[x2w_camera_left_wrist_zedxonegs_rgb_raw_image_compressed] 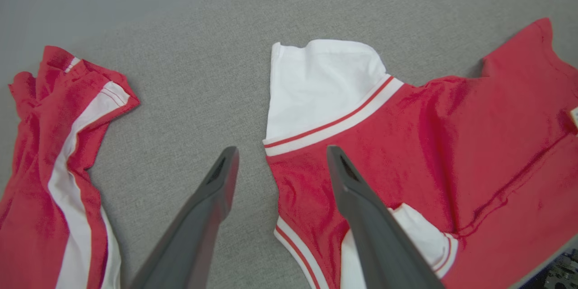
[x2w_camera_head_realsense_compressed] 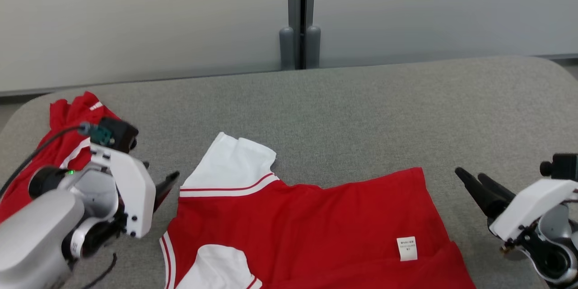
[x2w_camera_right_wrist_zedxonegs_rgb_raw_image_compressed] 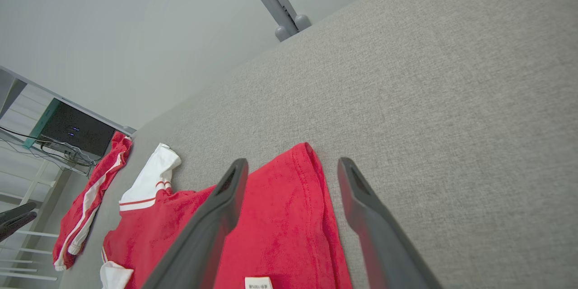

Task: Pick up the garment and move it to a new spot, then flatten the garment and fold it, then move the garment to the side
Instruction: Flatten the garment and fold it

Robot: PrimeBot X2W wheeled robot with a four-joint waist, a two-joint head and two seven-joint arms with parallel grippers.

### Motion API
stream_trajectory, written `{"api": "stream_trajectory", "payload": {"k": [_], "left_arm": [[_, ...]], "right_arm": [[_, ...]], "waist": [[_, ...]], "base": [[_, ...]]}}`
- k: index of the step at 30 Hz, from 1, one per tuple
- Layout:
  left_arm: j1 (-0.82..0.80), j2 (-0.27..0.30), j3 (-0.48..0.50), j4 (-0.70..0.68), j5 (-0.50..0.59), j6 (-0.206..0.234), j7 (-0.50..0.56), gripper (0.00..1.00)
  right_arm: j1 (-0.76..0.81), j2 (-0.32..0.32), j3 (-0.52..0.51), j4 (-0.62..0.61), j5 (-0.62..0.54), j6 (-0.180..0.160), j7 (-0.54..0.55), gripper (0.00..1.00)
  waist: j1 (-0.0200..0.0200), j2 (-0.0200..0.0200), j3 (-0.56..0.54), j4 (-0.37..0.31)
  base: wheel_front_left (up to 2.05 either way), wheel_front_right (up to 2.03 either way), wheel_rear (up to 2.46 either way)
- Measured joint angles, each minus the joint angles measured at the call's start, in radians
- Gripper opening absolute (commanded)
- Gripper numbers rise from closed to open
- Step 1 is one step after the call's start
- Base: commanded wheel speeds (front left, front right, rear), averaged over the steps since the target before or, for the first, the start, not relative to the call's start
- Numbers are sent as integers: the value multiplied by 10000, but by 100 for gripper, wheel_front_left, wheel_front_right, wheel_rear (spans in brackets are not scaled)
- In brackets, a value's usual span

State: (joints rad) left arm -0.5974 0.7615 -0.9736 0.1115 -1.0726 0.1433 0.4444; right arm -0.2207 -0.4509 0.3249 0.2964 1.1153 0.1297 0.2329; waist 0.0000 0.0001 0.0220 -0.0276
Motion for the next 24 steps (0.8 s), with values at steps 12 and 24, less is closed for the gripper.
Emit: {"api": "stream_trajectory", "payload": {"k": [12,24], "left_arm": [[-3149,-1894,-178,3513,619,-2069,303,100],[-4069,-2456,-307,5703,196,-2663,497,100]], "right_arm": [[-2854,1283,537,1779,-1354,0,709,100],[-3616,1839,1513,2017,-1461,2,1020,100]], "waist": [[0,0,1890,-358],[0,0,2978,-1113]], "base": [[0,0,0],[0,0,0]]}}
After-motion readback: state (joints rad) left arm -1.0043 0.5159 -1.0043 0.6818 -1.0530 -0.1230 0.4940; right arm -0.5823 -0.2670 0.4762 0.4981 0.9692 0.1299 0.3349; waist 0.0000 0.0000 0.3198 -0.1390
